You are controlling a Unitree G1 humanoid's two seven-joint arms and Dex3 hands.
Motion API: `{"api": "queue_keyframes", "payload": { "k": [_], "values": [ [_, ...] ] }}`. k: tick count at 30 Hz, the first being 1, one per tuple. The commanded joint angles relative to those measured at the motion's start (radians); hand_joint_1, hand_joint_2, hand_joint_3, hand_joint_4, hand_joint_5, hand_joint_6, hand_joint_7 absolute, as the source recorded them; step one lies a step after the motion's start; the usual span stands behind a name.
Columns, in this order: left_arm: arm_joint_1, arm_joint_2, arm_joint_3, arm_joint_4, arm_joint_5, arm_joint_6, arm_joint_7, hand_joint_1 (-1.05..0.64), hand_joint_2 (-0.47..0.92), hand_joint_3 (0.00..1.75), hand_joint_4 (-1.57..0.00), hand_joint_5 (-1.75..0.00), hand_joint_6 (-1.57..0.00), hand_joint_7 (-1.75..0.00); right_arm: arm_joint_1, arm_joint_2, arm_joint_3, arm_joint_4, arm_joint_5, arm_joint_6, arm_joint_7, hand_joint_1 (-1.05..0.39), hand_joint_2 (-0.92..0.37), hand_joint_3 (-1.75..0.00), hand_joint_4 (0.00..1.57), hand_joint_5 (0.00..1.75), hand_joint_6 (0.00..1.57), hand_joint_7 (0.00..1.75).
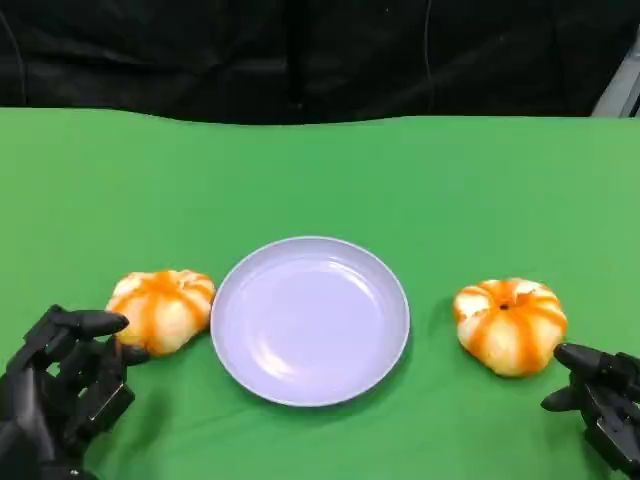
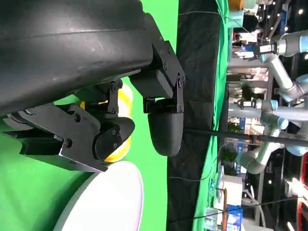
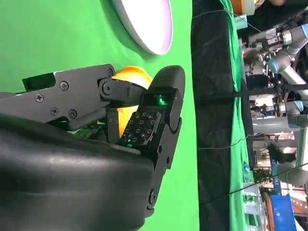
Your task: Grasp the bread from the table and place it into the plate.
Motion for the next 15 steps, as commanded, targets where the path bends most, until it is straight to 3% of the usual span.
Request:
{"api": "queue_keyframes", "payload": {
  "k": [1, 10, 12, 15],
  "values": [
    [0.002, 0.015, 0.005, 0.003, 0.0, -0.012, 0.002, 0.08, 0.69, 0.88, -0.77, -1.34, -0.81, -1.14, -0.008, -0.018, -0.011, 0.003, 0.008, -0.017, 0.002, -0.07, -0.92, -0.4, 0.7, 1.26, 1.2, 0.09],
    [0.008, 0.021, -0.003, -0.005, -0.009, 0.007, -0.028, 0.05, 0.72, 0.74, -0.74, -1.29, -0.79, -1.11, -0.01, -0.017, -0.013, 0.004, 0.013, -0.013, 0.008, -0.07, -0.92, -0.41, 0.71, 1.27, 1.2, 0.1],
    [0.013, 0.029, -0.011, -0.012, -0.017, 0.022, -0.061, 0.02, 0.67, 0.71, -0.76, -0.97, -0.85, -0.73, -0.01, -0.017, -0.014, 0.004, 0.013, -0.014, 0.009, -0.07, -0.92, -0.39, 0.71, 1.27, 1.2, 0.11],
    [0.014, 0.03, -0.01, -0.014, -0.02, 0.028, -0.075, 0.02, 0.66, 0.7, -0.79, -0.84, -0.93, -0.52, -0.011, -0.017, -0.015, 0.004, 0.013, -0.014, 0.01, -0.07, -0.92, -0.38, 0.71, 1.26, 1.2, 0.11]
  ]
}}
